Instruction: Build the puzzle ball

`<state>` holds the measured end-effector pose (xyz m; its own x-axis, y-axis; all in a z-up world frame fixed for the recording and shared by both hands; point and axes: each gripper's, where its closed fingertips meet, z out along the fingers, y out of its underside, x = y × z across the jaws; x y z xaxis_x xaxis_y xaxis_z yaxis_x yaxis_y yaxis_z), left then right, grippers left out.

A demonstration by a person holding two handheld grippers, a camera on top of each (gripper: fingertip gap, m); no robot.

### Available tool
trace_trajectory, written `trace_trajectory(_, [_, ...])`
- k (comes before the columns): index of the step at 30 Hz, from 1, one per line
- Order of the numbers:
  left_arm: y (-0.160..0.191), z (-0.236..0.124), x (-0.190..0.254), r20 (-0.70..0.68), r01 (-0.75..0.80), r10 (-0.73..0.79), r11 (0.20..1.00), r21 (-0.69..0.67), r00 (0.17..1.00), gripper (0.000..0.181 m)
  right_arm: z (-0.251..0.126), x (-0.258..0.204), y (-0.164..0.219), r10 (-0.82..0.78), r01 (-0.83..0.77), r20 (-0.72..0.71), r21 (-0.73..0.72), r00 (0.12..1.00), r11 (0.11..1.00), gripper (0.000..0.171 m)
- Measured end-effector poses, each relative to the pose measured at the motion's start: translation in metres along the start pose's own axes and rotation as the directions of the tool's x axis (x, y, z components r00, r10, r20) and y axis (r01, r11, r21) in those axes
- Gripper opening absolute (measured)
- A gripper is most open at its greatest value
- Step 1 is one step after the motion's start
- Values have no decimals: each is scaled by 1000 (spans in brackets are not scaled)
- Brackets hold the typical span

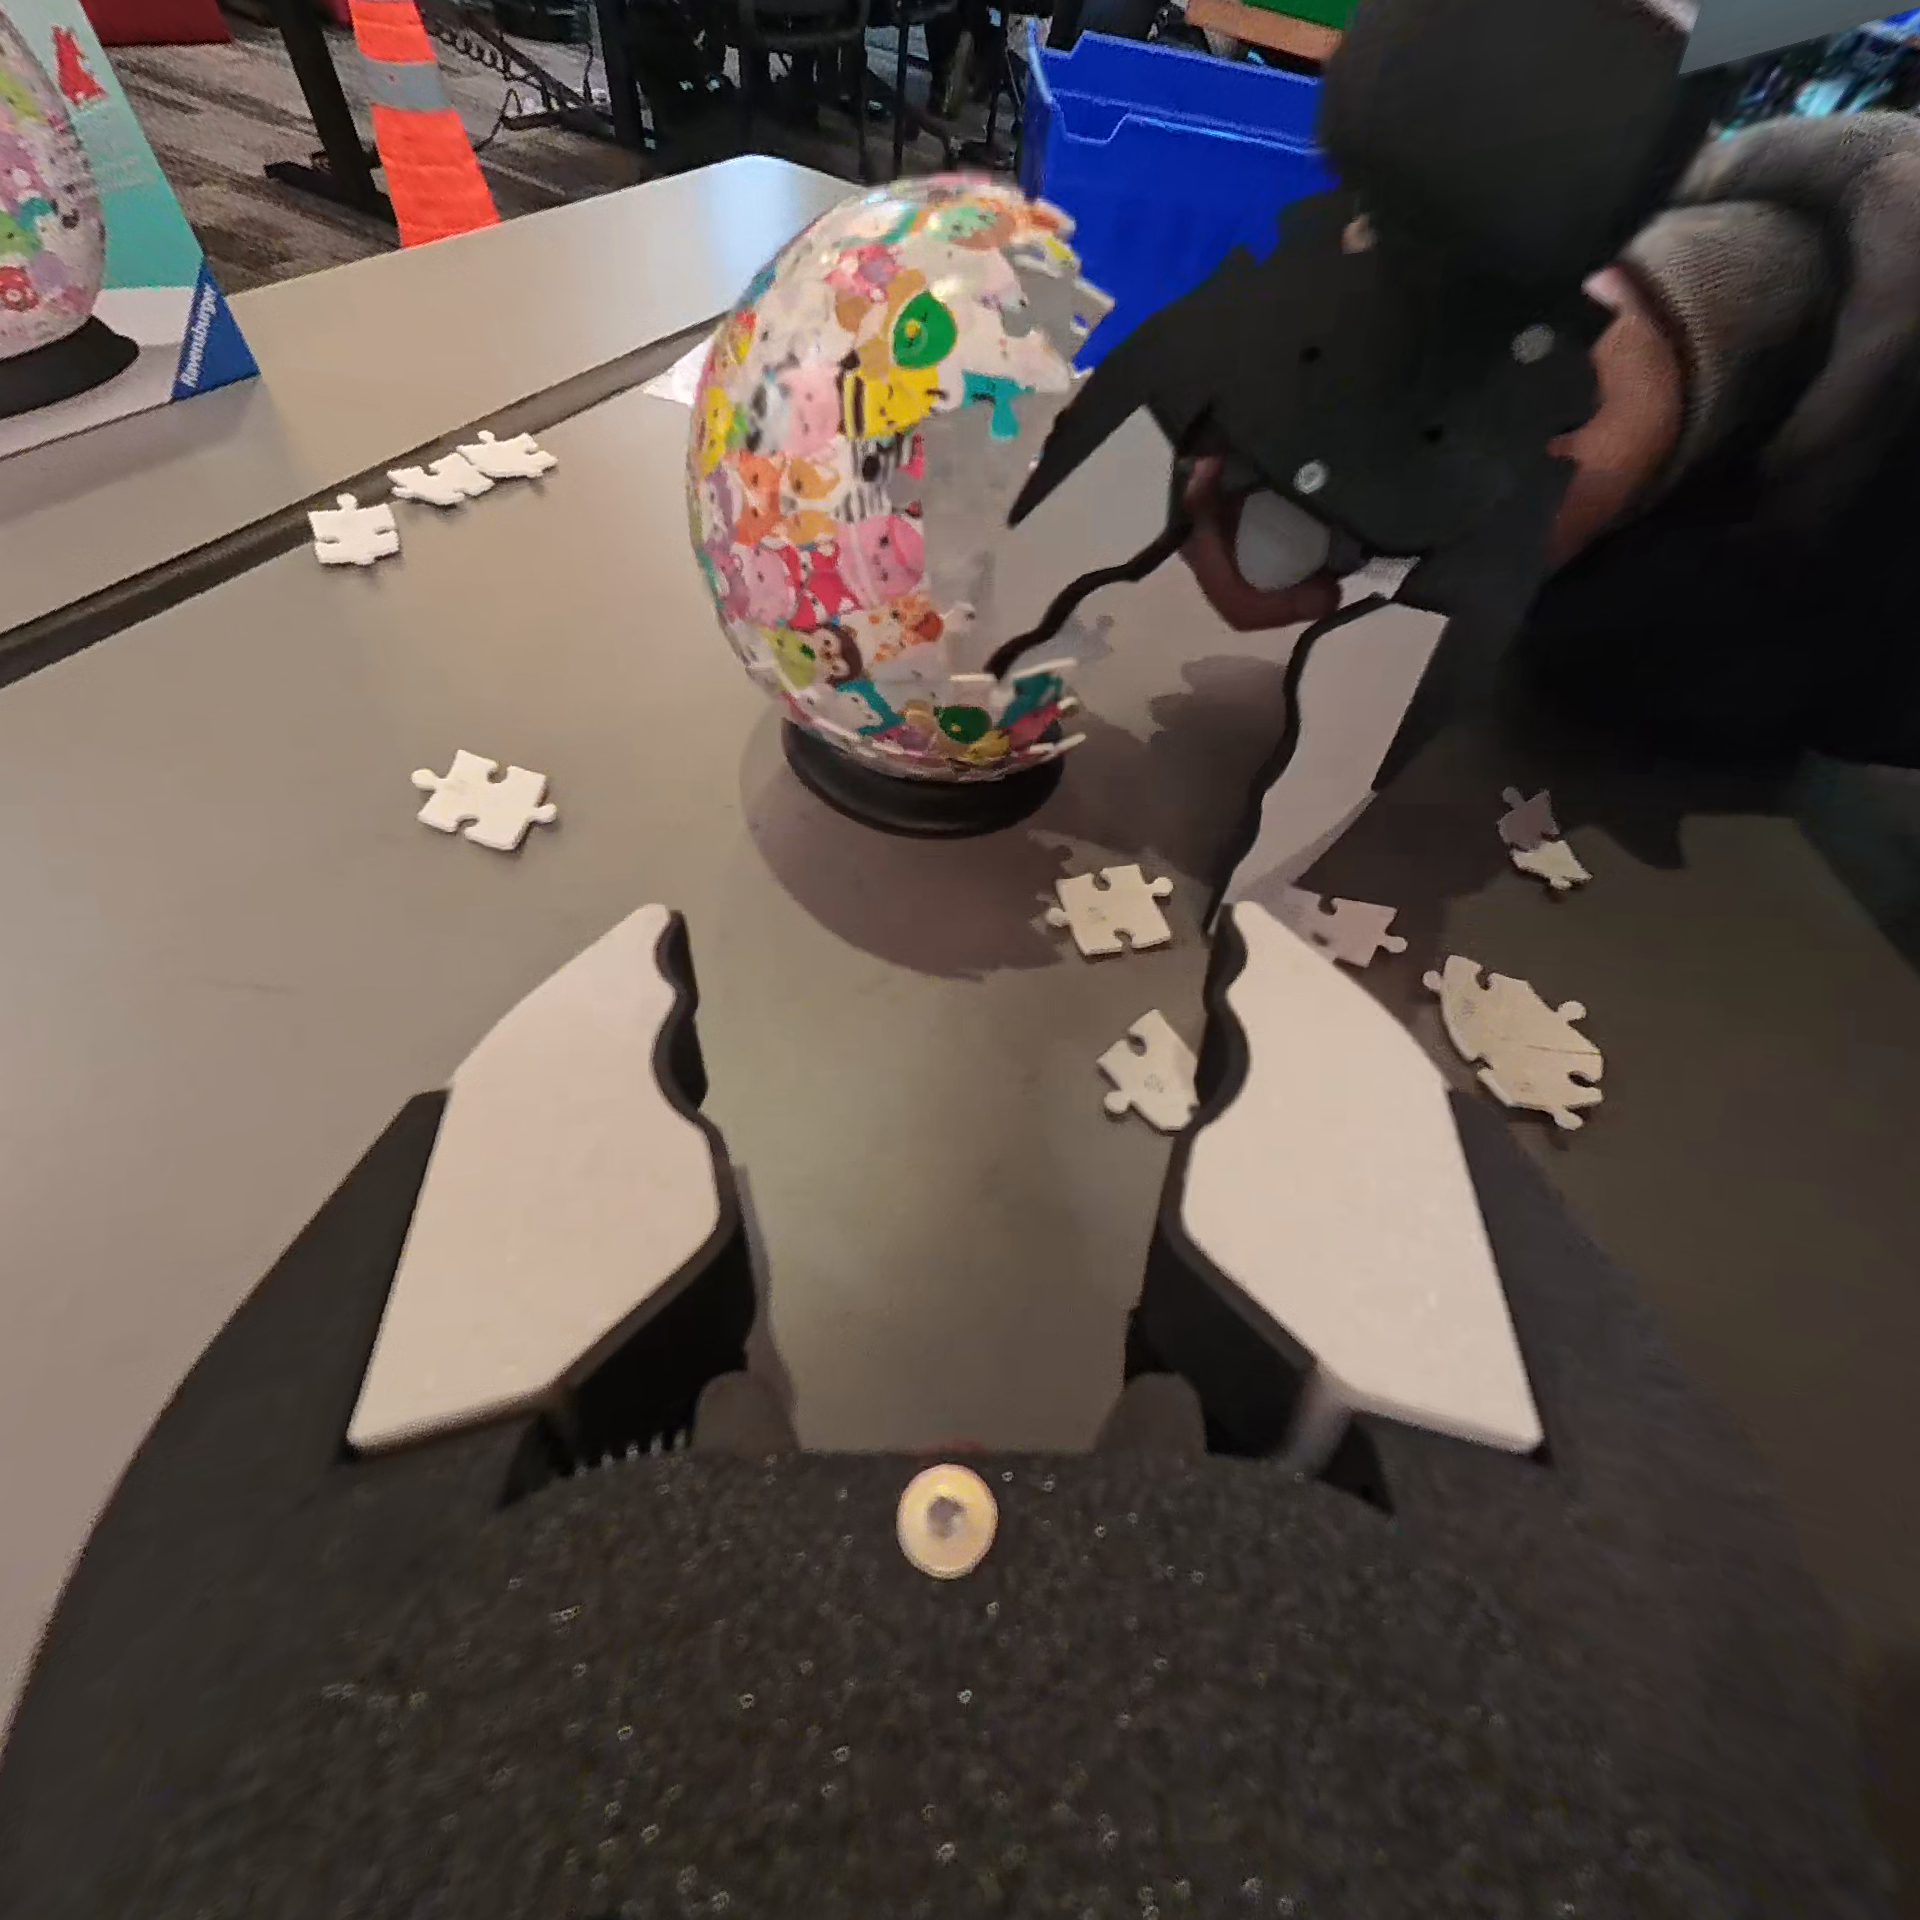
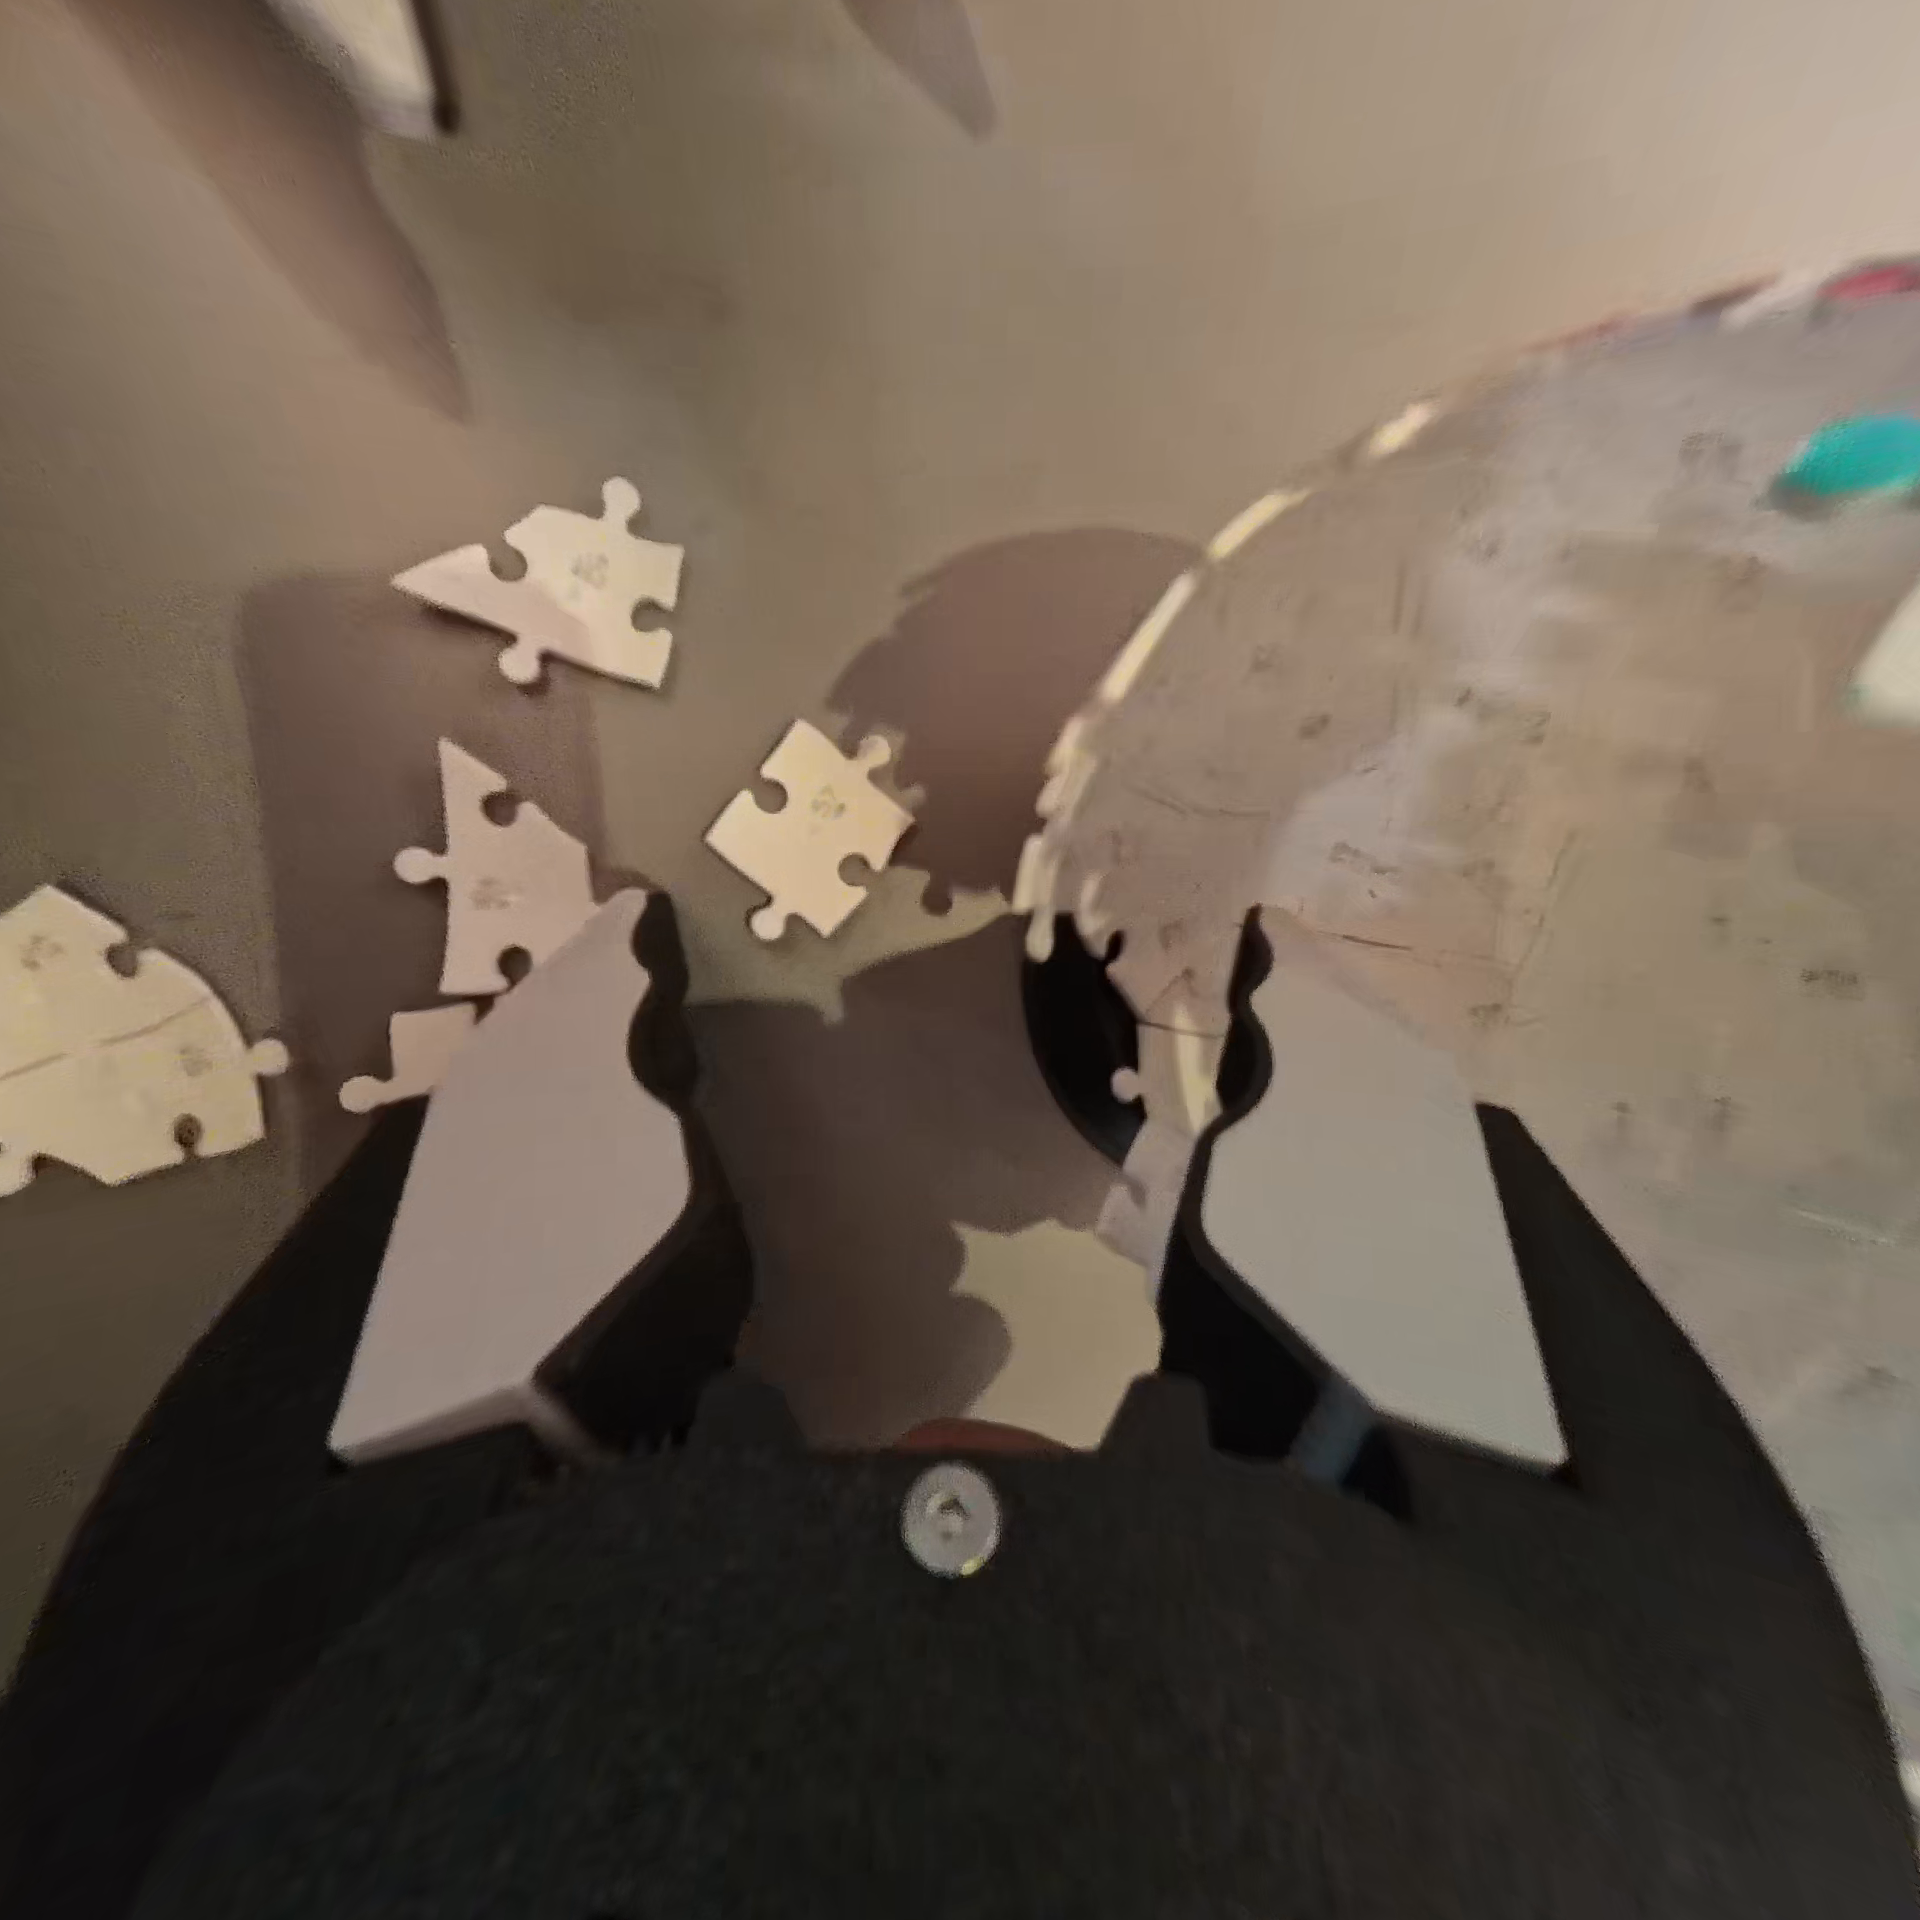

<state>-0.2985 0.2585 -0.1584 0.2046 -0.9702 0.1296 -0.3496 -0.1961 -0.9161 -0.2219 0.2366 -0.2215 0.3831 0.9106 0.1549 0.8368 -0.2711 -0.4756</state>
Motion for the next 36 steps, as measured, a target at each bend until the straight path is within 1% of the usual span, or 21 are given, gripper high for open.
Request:
trace_trajectory(1, [-1,0,2,-8,2,-2,1000,5,1000,93,2,0,1,20,-20,19,-3,1000,1000,105])
trace_trajectory(3, [-3,0,5,-20,3,-3,1000,11,1000,93,3,-1,3,51,-50,55,-19,997,999,106])
trace_trajectory(4, [-4,0,6,-21,3,-2,1000,12,1000,93,4,-1,3,38,-37,62,-21,997,999,107])
trace_trajectory(6, [-5,-1,6,-17,2,-2,1000,16,1000,94,3,1,3,17,-14,56,-52,998,999,103])
trace_trajectory(7, [-6,-1,6,-19,5,-4,1000,21,1000,94,0,8,2,10,-10,14,-52,1000,999,98])
trace_trajectory(8, [-7,-2,6,-20,9,-9,1000,24,1000,94,-3,9,0,2,-1,15,-38,1000,999,94])
trace_trajectory(10, [-7,-3,4,-19,16,-16,1000,26,1000,94,-9,5,-2,24,-23,40,-21,999,1000,91])
trace_trajectory(14, [-7,-2,6,-26,19,-18,999,27,1000,95,-21,-8,-5,38,-39,109,13,993,999,91])
trace_trajectory(15, [-7,-2,6,-25,18,-17,1000,25,1000,95,-23,-11,-5,47,-49,135,6,990,999,92])
trace_trajectory(19, [-5,0,7,-30,20,-20,1000,19,999,95,-27,-11,0,66,-60,132,-55,989,997,92])
trace_trajectory(24, [-4,1,7,-39,36,-36,999,16,999,95,-18,-18,9,58,-31,175,-153,983,988,92])
trace_trajectory(28, [-3,1,7,-39,32,-32,999,12,999,96,-15,-17,9,50,-23,176,-153,983,988,92])
trace_trajectory(33, [-3,2,9,-48,39,-38,999,11,998,96,-9,-17,12,-10,32,140,-159,990,987,99])
trace_trajectory(36, [-3,2,9,-51,42,-41,999,9,998,97,-8,-15,12,-15,33,121,-146,993,989,95])
